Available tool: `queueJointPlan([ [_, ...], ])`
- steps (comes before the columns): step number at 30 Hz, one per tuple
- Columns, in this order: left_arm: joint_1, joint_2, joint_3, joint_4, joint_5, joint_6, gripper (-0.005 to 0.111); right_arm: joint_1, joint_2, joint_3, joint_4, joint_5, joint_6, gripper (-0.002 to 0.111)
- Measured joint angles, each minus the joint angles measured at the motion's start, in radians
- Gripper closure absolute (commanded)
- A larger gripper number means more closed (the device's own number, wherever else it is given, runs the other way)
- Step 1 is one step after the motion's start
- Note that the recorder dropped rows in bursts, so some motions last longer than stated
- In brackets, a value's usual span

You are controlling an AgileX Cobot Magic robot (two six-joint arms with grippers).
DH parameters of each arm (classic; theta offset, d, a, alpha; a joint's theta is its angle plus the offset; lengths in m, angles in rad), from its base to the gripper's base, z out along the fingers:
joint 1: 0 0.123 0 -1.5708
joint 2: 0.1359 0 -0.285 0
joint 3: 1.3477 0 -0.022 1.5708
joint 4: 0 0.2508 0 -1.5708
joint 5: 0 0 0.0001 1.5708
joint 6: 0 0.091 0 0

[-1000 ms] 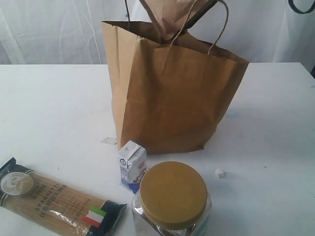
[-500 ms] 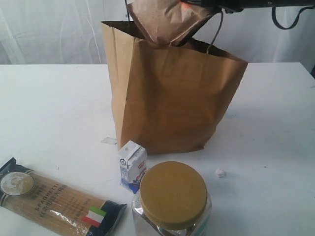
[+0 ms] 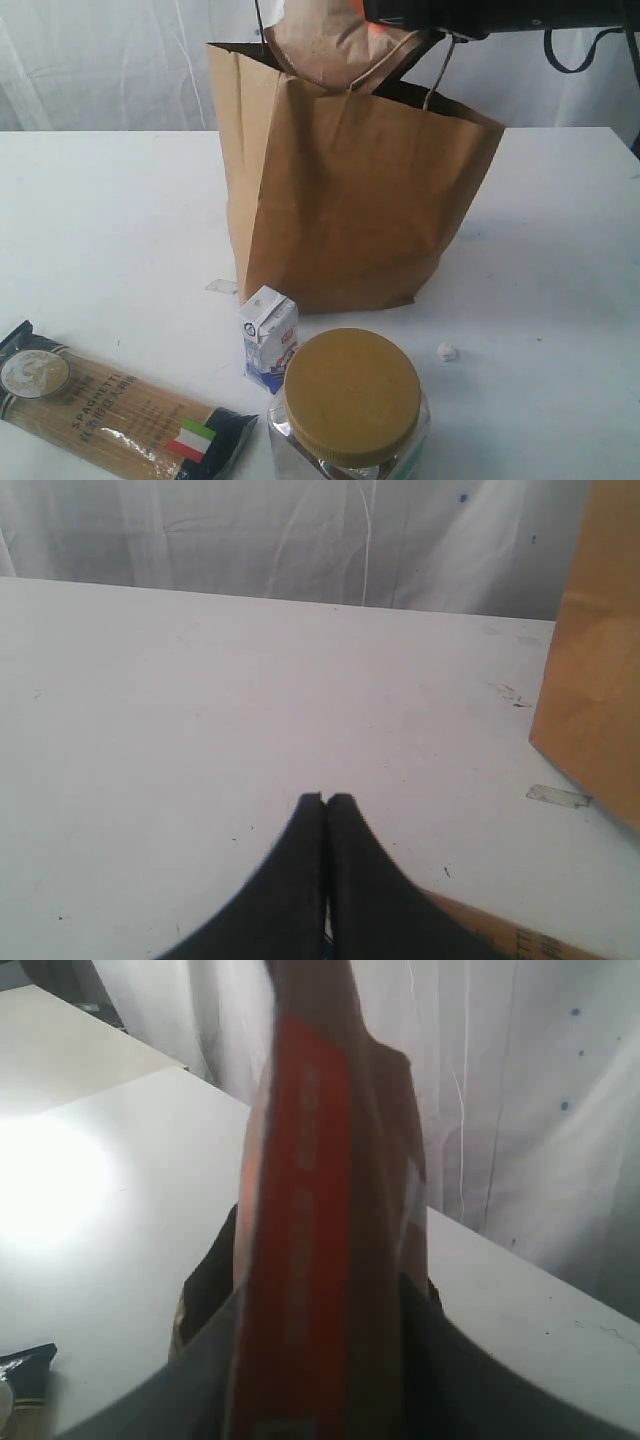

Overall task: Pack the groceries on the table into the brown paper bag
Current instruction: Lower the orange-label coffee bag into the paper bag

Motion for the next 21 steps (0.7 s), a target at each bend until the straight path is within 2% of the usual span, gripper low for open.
queueJointPlan([
  [9, 0.0, 0.0, 0.0, 0.0, 0.0, 0.0, 0.107, 0.0, 0.0, 0.0, -0.017, 0.033, 0.002, 0.108],
  [18, 0.0, 0.0, 0.0, 0.0, 0.0, 0.0, 0.107, 0.0, 0.0, 0.0, -0.031, -0.061, 0.025, 0.108],
  [21, 0.0, 0.0, 0.0, 0.0, 0.0, 0.0, 0.107, 0.0, 0.002, 0.0, -0.031, -0.036, 0.027, 0.1],
])
